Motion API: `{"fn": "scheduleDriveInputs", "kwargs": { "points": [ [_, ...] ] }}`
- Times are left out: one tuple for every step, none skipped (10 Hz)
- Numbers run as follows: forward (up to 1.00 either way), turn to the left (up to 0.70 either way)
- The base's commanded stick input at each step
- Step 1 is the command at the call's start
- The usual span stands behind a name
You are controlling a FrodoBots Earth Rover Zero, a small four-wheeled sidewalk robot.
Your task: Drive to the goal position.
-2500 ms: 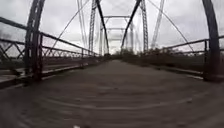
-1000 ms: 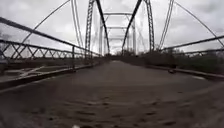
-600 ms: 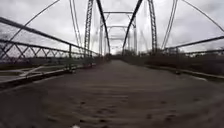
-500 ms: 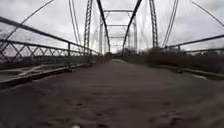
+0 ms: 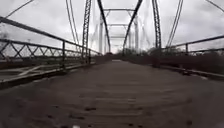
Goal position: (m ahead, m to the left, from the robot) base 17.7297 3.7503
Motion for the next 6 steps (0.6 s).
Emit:
{"fn": "scheduleDriveInputs", "kwargs": {
  "points": [
    [1.00,-0.04],
    [1.00,0.00],
    [1.00,0.00],
    [1.00,0.00],
    [1.00,0.00],
    [1.00,0.00]
  ]
}}
